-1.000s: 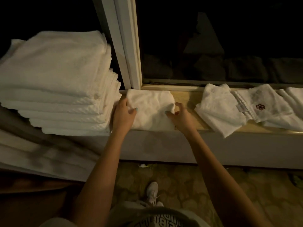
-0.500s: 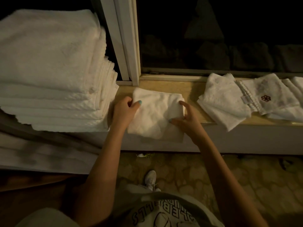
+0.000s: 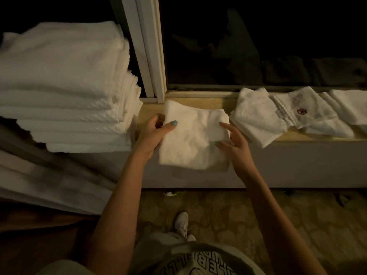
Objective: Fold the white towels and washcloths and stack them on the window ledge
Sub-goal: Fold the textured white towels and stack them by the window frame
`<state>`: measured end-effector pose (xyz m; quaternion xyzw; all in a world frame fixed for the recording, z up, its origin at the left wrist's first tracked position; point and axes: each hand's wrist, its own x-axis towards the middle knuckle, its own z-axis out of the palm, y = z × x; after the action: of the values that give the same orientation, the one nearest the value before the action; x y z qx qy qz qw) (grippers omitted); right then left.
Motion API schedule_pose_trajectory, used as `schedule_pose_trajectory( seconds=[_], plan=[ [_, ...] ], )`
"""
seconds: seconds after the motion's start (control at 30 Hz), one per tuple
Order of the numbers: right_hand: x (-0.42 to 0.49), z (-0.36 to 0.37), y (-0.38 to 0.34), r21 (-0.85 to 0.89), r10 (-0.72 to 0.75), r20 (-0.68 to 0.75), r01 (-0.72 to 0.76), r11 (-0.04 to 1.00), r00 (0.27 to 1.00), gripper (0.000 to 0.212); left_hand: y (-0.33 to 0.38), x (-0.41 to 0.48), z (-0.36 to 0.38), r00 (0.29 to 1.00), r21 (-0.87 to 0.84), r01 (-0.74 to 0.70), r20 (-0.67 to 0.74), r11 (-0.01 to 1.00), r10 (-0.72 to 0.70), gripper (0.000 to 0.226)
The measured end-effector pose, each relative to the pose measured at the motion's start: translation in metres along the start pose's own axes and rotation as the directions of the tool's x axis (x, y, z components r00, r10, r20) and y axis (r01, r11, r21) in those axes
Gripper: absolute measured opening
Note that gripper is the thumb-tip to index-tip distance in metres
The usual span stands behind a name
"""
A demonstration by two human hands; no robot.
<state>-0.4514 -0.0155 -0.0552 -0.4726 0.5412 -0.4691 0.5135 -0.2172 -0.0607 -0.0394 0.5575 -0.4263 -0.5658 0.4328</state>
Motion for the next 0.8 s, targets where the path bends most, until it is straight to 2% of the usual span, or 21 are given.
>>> schedule_pose_trajectory(
  seconds=[0.13,0.2,0.27,0.33,0.47,0.6,0.7,0.8],
  plan=[
    [-0.001,0.002,-0.025,-0.033,-0.100,0.003,0.100,0.994,0.995,0.036,0.024,-0.013,-0.005,0.978,0.143,-0.185,-0.066,0.972,0.196,0.024],
    [0.003,0.007,-0.040,-0.069,-0.147,0.024,0.148,0.987,0.989,0.034,0.040,-0.020,-0.013,0.966,0.139,-0.232,-0.086,0.963,0.245,0.033],
    [0.009,0.014,-0.059,-0.100,-0.193,0.024,0.194,0.976,0.981,0.032,0.059,-0.029,-0.024,0.961,0.089,-0.274,-0.024,0.958,0.277,0.049],
    [0.014,0.019,-0.081,-0.116,-0.242,0.004,0.241,0.964,0.970,0.033,0.081,-0.040,-0.034,0.940,0.070,-0.336,0.094,0.939,0.329,0.058],
    [0.025,0.031,-0.121,-0.149,-0.363,0.054,0.367,0.918,0.930,0.033,0.128,-0.059,-0.053,0.900,0.132,-0.422,0.180,0.897,0.396,0.041],
    [0.036,0.059,-0.161,-0.167,-0.461,0.041,0.461,0.872,0.887,0.032,0.169,-0.070,-0.082,0.862,0.165,-0.493,0.228,0.854,0.453,0.052],
    [0.046,0.087,-0.190,-0.155,-0.519,0.037,0.518,0.841,0.854,0.033,0.197,-0.067,-0.108,0.841,0.178,-0.537,0.194,0.825,0.505,0.055],
    [0.061,0.125,-0.211,-0.141,-0.514,0.076,0.519,0.843,0.855,0.036,0.217,-0.056,-0.146,0.843,0.200,-0.538,0.141,0.819,0.519,0.045]
  ],
)
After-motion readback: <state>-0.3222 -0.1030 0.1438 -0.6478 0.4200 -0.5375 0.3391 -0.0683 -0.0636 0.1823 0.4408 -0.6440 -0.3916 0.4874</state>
